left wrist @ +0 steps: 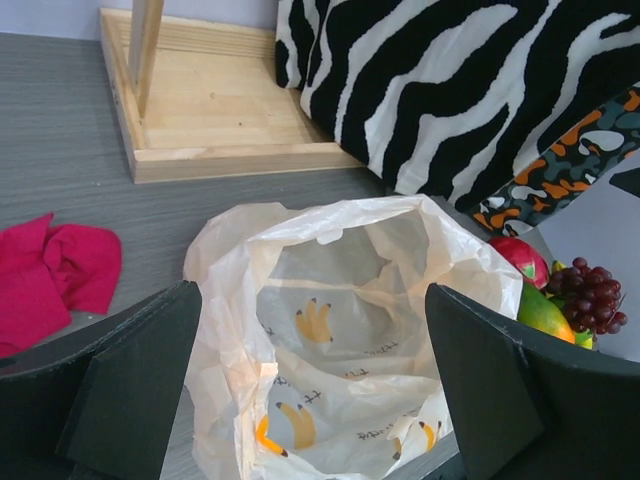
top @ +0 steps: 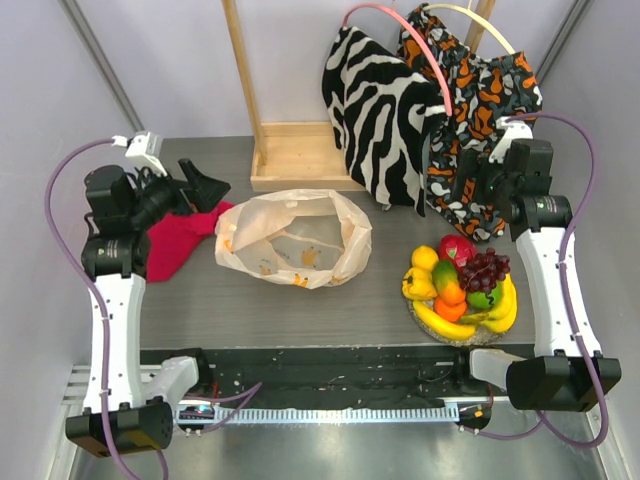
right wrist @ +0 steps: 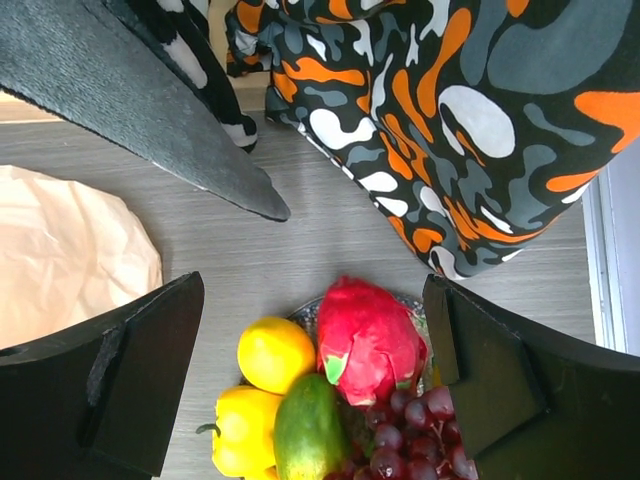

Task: Take the fake fruits out of the plastic bag
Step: Reset both arms

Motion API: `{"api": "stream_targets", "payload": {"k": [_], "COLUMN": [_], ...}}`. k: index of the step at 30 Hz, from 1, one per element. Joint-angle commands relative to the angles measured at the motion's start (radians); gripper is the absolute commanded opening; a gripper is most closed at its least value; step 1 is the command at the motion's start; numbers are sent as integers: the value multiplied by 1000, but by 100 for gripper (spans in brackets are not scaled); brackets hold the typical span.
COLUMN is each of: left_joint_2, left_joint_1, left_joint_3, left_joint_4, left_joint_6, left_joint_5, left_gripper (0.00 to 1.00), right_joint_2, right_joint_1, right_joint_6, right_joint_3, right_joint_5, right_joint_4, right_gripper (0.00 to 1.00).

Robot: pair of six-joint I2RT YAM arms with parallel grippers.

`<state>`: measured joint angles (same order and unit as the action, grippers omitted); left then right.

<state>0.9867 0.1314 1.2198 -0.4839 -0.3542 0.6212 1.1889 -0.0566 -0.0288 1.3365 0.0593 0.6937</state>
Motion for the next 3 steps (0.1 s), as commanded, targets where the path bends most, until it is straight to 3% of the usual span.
{"api": "stream_targets", "payload": {"k": [1,3], "left_joint_2": [-5,-5], "left_joint_1": [7,5], "left_joint_3": [38,35], "left_joint_4": [33,42], "left_joint_6": [17,11], "left_joint_5": [-12,-12], "left_gripper": [100,100], "right_joint_2": [-9,-8], "right_joint_1": [-2,-2], "right_joint_6": [-16,-17], "right_joint_3": [6,16], "right_joint_5": [17,19], "right_joint_4": [-63,-66], "right_gripper": [100,99]}}
